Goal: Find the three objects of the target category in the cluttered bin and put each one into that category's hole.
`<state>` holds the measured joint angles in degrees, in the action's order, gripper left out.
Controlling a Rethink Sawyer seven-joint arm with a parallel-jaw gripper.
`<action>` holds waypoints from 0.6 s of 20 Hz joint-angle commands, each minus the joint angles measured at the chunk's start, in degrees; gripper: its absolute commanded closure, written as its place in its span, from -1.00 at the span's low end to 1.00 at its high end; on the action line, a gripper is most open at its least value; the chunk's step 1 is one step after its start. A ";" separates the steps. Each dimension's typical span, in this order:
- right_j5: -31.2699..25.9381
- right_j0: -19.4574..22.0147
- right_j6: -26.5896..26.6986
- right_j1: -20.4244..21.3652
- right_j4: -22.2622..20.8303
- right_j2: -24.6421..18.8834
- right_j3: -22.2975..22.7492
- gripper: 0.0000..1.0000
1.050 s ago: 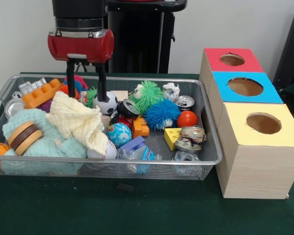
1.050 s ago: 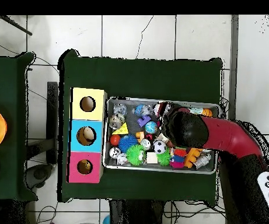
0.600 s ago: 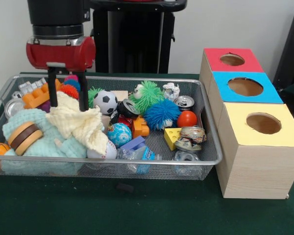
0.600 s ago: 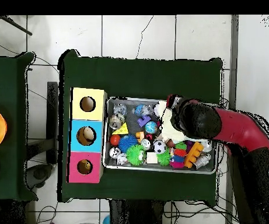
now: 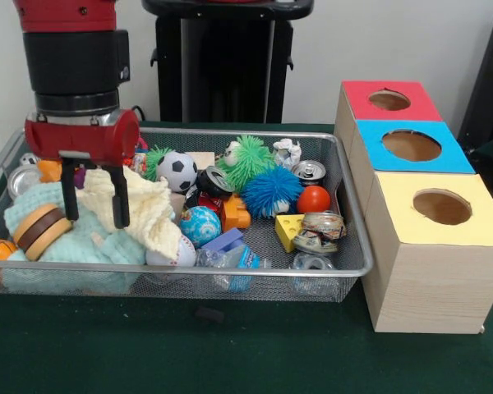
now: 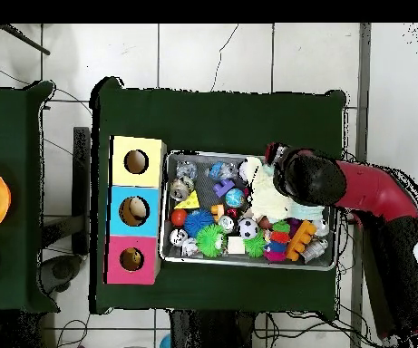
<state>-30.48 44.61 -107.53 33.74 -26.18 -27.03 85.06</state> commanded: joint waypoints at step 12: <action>4.67 1.34 8.14 -5.65 -12.36 -2.26 7.02 -1.00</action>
<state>-29.88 45.87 -107.53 30.32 -33.04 -27.54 86.41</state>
